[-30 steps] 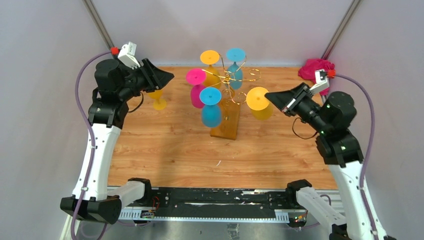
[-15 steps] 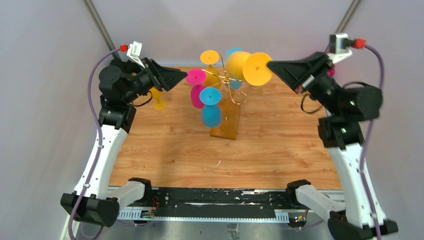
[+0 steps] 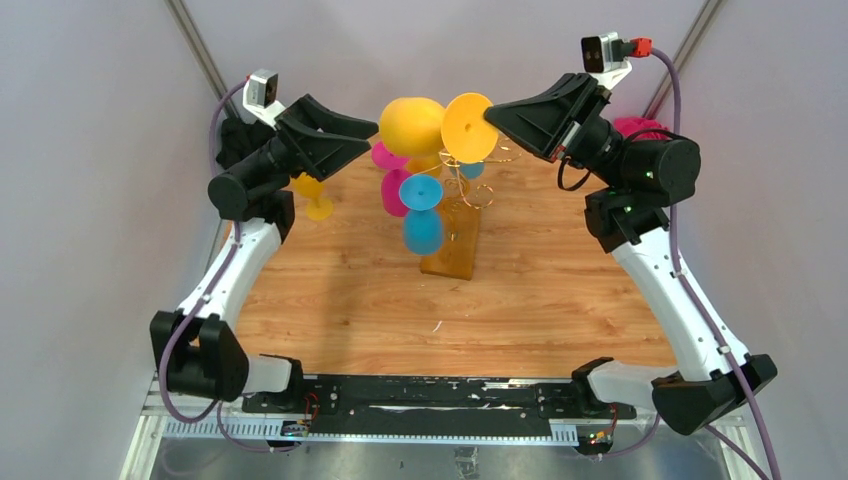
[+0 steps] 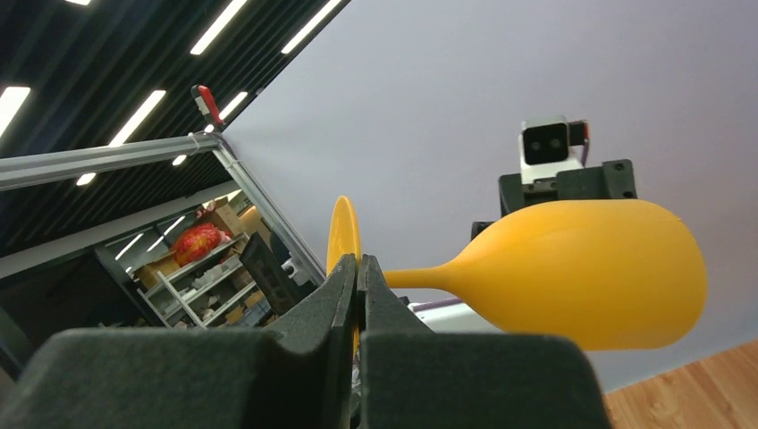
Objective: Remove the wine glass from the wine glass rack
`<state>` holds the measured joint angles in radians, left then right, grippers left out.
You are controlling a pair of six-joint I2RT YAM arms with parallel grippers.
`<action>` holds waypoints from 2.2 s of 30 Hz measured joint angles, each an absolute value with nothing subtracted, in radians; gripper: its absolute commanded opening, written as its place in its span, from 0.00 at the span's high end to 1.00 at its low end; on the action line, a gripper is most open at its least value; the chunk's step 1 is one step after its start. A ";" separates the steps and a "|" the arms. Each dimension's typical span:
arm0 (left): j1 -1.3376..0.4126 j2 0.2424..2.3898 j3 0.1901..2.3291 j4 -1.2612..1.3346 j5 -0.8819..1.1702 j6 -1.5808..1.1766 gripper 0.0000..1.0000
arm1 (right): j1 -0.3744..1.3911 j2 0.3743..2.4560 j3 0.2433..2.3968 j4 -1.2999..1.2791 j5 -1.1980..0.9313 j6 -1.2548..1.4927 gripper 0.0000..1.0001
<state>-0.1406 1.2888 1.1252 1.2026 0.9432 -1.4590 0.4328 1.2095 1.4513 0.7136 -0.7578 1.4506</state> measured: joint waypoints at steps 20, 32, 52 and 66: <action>-0.119 1.305 1.114 1.486 0.934 -1.731 0.33 | 0.528 1.363 1.477 0.889 -0.738 1.511 1.00; -0.121 1.198 1.081 1.482 0.927 -1.740 1.00 | 0.546 1.488 1.407 1.124 -0.699 1.683 1.00; -0.105 0.963 1.636 -0.152 0.500 -0.751 1.00 | 0.474 1.104 1.234 0.708 -0.681 1.309 0.20; -0.105 1.308 1.864 -1.168 -0.131 -0.282 1.00 | 0.438 0.886 1.392 -0.064 -0.496 0.764 0.18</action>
